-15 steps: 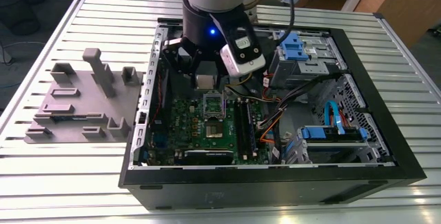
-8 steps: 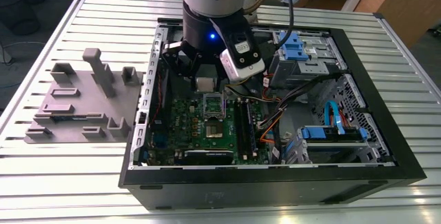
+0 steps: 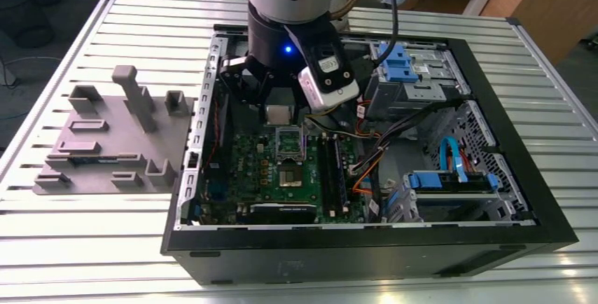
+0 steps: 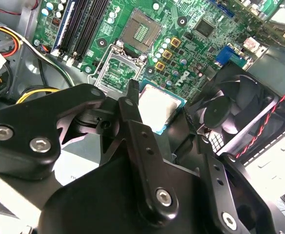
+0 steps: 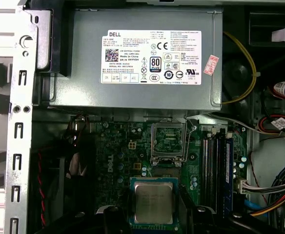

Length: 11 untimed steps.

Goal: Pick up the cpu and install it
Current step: 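Place the cpu into insertion slot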

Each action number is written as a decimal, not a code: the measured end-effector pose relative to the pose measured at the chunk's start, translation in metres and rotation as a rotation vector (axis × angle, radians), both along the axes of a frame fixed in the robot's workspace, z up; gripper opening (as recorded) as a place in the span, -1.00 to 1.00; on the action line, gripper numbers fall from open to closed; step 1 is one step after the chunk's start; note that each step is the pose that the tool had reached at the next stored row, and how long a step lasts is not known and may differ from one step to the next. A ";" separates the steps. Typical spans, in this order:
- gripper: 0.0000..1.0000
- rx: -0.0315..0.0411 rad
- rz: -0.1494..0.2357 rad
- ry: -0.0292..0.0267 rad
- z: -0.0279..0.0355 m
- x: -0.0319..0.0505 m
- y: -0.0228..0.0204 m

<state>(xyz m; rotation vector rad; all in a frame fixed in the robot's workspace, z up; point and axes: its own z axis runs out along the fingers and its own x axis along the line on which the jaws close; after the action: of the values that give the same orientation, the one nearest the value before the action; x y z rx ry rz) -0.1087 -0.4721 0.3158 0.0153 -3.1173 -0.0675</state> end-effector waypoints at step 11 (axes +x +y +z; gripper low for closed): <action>-0.05 0.0000 -0.011 0.0001 -0.0050 0.0005 -0.0002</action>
<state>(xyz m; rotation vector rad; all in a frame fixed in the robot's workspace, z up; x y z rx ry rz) -0.1082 -0.4723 0.3108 -0.0021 -3.1175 -0.0677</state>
